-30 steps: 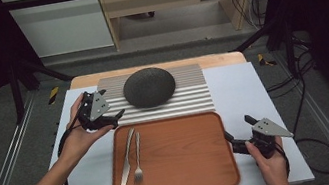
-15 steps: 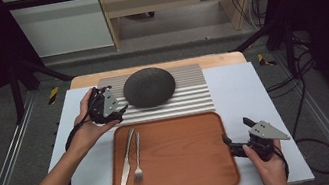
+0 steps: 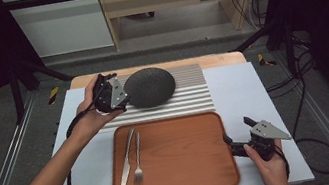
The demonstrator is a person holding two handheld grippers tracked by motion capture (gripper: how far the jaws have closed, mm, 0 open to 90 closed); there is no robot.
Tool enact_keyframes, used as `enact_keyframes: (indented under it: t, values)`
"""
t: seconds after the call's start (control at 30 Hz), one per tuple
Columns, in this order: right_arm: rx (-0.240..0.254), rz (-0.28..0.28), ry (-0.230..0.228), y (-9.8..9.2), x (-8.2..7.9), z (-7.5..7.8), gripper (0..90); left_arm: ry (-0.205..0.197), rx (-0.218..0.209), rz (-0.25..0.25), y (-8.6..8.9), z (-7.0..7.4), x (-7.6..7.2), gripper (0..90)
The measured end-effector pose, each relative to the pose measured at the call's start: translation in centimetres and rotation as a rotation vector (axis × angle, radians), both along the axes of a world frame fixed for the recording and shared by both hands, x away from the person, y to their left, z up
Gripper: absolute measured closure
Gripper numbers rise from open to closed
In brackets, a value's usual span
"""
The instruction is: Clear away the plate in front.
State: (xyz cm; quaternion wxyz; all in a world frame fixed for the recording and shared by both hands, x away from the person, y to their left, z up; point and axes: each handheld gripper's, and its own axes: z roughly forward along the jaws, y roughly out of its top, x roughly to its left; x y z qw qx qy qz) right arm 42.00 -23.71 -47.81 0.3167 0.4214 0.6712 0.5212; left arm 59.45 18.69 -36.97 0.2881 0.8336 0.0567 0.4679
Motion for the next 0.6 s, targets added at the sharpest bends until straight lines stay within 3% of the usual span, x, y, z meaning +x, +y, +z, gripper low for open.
enact_keyframes:
  t: [0.07, 0.2, 0.6]
  values:
    - [0.004, 0.000, -0.001, 0.0, 0.0, 0.1, 4.7, 0.003, 0.007, 0.004, -0.2, -0.5, 0.5, 13.7]
    - [0.008, -0.003, 0.000, 0.0, 0.0, 0.1, 4.7, 0.001, 0.062, 0.003, -0.5, -1.4, 0.9, 14.7]
    - [0.011, -0.007, 0.006, -0.1, -0.1, -0.1, 4.6, 0.000, 0.104, -0.005, -1.2, -3.3, 1.8, 15.4]
